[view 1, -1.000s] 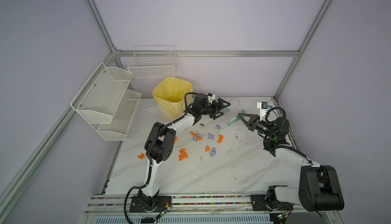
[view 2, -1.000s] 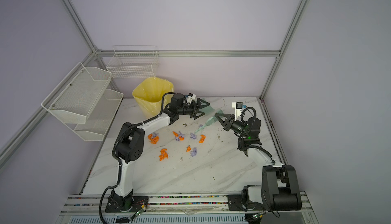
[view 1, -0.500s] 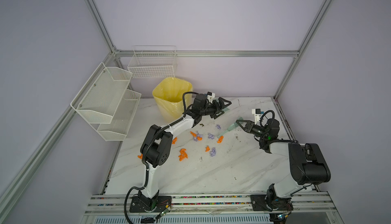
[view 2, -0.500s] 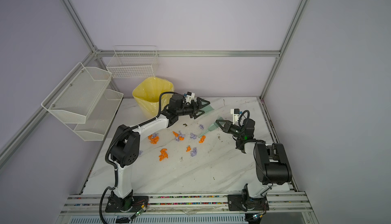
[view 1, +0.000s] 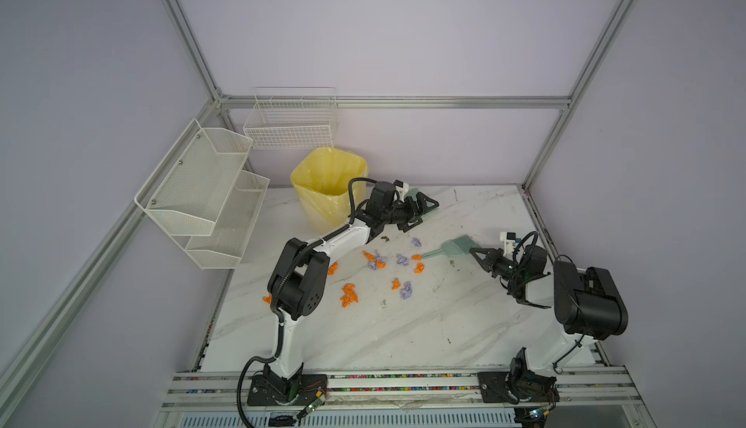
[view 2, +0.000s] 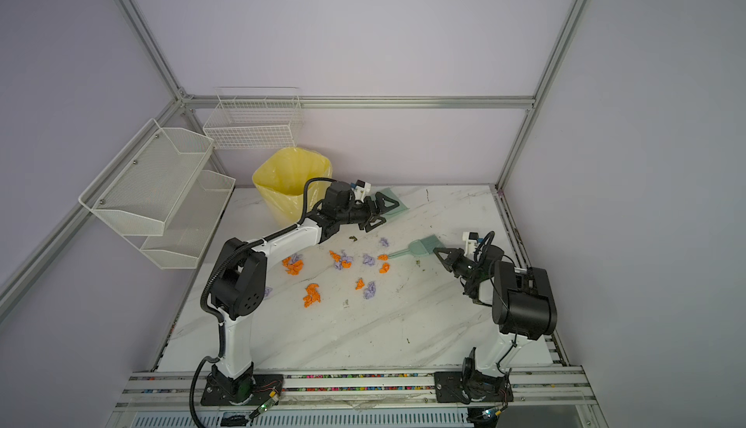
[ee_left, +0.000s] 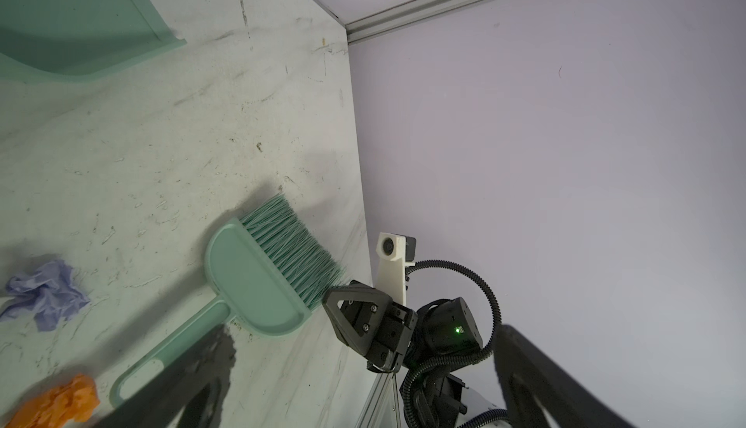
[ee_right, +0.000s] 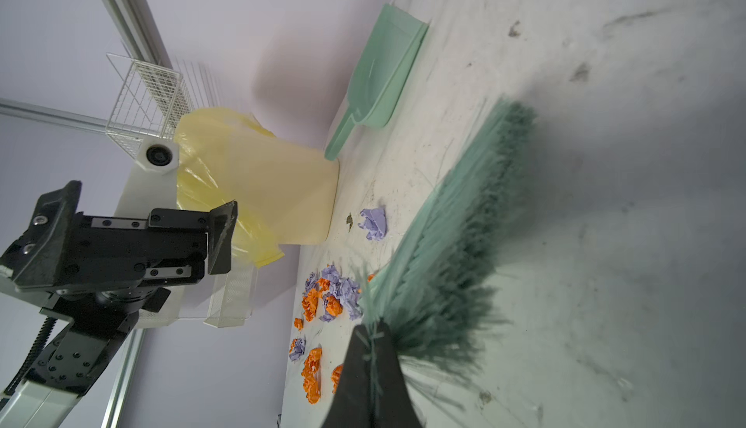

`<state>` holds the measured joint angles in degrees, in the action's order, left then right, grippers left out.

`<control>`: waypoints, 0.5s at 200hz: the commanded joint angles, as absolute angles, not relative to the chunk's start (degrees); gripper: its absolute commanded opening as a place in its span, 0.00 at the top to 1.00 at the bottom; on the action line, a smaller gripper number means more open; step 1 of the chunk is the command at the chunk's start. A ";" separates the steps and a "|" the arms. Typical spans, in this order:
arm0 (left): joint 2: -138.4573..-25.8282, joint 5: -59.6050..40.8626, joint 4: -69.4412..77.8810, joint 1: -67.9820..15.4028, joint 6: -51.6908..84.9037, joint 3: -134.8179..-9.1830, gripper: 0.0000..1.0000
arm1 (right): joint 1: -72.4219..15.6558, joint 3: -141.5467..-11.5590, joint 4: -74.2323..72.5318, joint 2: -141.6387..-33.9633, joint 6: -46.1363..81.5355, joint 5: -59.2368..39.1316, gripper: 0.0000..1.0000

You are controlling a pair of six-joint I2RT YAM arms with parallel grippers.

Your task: Sweep away the paper scraps from the table

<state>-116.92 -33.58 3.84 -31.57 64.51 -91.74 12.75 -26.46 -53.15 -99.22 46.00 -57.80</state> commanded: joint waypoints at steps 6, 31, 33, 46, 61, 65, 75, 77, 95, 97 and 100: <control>-112.47 -32.84 3.21 -31.51 61.32 -89.25 0.00 | 14.83 -29.48 -39.93 -100.13 41.90 -53.57 1.00; -112.24 -32.85 2.71 -31.47 60.58 -89.21 0.00 | 14.85 -37.76 -18.35 -98.04 30.74 -42.72 0.65; -112.26 -32.91 2.66 -31.53 60.56 -89.21 0.00 | 14.85 -38.31 -17.29 -97.83 30.30 -42.06 0.61; -112.14 -33.13 2.55 -31.48 60.32 -89.21 0.00 | 14.85 -41.44 -10.92 -96.02 28.05 -37.02 0.49; -111.80 -32.96 2.10 -31.53 59.64 -89.33 0.00 | 14.59 -43.04 -7.27 -93.16 27.97 -32.84 0.36; -111.80 -32.83 1.97 -31.51 59.47 -89.35 0.00 | 14.54 -43.15 -6.55 -92.50 28.26 -31.95 0.35; -111.51 -32.61 1.39 -31.49 58.93 -89.47 0.00 | 13.28 -43.25 -4.80 -90.72 28.84 -29.62 0.34; -111.53 -32.54 1.36 -31.49 58.79 -89.52 0.00 | 12.83 -43.31 -4.34 -90.38 28.92 -28.96 0.33; -111.34 -32.43 -1.66 -31.25 56.07 -90.82 0.00 | 5.06 -44.69 1.43 -87.90 29.54 -20.59 0.32; -111.35 -32.43 -2.41 -31.15 55.57 -91.17 0.00 | 3.81 -44.79 1.90 -87.63 29.71 -19.25 0.32; -111.41 -32.35 -3.59 -31.01 54.86 -91.75 0.00 | 2.26 -44.92 2.66 -87.18 30.31 -17.32 0.32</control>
<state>-114.45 -32.64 0.23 -31.55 60.23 -91.11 11.44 -43.51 -9.56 -90.11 30.94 -30.81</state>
